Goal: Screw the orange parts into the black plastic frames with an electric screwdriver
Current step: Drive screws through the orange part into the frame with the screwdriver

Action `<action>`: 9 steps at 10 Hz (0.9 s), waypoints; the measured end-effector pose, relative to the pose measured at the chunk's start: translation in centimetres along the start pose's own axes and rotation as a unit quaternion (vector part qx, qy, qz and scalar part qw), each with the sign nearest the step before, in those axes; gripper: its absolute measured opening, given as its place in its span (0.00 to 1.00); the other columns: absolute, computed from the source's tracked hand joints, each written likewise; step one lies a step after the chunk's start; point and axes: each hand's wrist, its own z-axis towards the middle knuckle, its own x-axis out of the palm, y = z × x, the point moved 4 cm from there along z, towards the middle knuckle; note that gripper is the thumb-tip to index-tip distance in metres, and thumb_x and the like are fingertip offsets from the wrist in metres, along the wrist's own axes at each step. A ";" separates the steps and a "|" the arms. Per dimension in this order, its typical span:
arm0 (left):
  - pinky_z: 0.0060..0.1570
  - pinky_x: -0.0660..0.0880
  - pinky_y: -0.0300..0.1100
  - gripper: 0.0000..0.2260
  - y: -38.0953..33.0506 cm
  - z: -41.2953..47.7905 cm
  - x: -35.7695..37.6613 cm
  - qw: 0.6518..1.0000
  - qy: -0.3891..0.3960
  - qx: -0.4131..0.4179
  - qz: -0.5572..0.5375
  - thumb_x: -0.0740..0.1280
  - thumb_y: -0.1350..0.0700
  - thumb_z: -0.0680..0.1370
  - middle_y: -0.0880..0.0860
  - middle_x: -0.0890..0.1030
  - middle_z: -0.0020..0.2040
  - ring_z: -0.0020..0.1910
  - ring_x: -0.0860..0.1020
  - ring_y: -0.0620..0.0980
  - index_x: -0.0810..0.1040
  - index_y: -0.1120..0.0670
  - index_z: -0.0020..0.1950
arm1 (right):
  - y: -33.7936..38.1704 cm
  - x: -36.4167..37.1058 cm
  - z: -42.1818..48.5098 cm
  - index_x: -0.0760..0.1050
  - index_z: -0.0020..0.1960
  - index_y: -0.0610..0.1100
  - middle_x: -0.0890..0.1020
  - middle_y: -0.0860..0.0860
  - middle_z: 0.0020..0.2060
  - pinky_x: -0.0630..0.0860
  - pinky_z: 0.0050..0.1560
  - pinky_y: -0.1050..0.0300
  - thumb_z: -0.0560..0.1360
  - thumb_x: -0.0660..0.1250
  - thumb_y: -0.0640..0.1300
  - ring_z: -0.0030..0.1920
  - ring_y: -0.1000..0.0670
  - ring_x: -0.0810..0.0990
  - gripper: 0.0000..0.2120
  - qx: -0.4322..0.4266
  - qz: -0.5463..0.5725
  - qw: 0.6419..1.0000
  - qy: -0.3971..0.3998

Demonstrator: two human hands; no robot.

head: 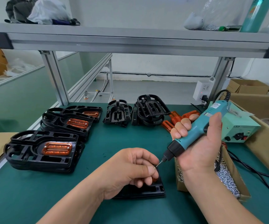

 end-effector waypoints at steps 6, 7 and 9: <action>0.36 0.75 0.36 0.09 0.0 0.1 0.0 1.000 0.007 0.008 0.023 0.71 0.66 0.80 0.58 0.86 0.48 0.38 0.81 0.48 0.80 0.59 0.59 | -0.3 -0.1 -0.2 0.74 0.46 0.45 0.71 0.49 0.35 0.71 0.33 0.58 0.84 0.60 0.67 0.32 0.52 0.69 0.25 0.008 -0.004 1.000 -0.005; 0.37 0.75 0.36 0.09 0.0 0.1 -0.1 1.000 0.003 0.010 0.026 0.71 0.66 0.80 0.58 0.86 0.47 0.38 0.81 0.49 0.80 0.59 0.59 | -0.4 -0.1 -0.2 0.73 0.46 0.45 0.71 0.49 0.35 0.70 0.33 0.58 0.84 0.59 0.67 0.32 0.52 0.69 0.25 0.011 -0.005 1.000 -0.007; 0.37 0.75 0.36 0.09 0.1 0.1 -0.1 0.999 0.000 0.014 0.031 0.71 0.65 0.79 0.57 0.86 0.47 0.38 0.81 0.49 0.81 0.58 0.58 | -0.3 -0.1 -0.2 0.73 0.46 0.45 0.70 0.49 0.36 0.71 0.33 0.58 0.83 0.60 0.67 0.32 0.51 0.69 0.24 0.008 -0.006 1.000 -0.009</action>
